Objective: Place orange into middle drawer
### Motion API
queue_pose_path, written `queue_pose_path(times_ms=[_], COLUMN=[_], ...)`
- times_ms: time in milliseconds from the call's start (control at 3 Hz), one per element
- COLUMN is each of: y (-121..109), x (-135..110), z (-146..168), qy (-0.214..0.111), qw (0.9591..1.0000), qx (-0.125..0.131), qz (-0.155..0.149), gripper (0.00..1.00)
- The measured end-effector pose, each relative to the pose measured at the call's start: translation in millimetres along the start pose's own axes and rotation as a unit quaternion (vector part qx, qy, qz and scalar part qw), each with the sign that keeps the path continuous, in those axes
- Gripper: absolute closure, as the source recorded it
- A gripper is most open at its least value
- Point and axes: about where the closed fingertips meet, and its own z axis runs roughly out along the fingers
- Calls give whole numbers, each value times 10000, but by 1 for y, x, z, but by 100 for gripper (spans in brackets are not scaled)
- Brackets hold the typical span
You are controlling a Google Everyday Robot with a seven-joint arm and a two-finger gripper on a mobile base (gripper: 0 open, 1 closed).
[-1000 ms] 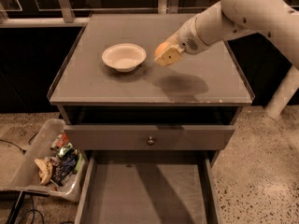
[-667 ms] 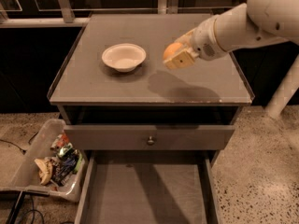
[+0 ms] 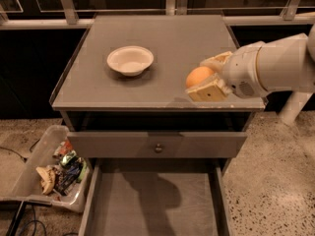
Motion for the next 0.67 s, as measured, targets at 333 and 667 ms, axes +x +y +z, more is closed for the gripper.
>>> queue_pose_path(times_ms=[333,667], y=[36,66], x=[28,76], z=[-2,26], qy=[224,575], qw=[9995,9963], qx=[-1,-114], qz=[200,635], gripper=[100,100])
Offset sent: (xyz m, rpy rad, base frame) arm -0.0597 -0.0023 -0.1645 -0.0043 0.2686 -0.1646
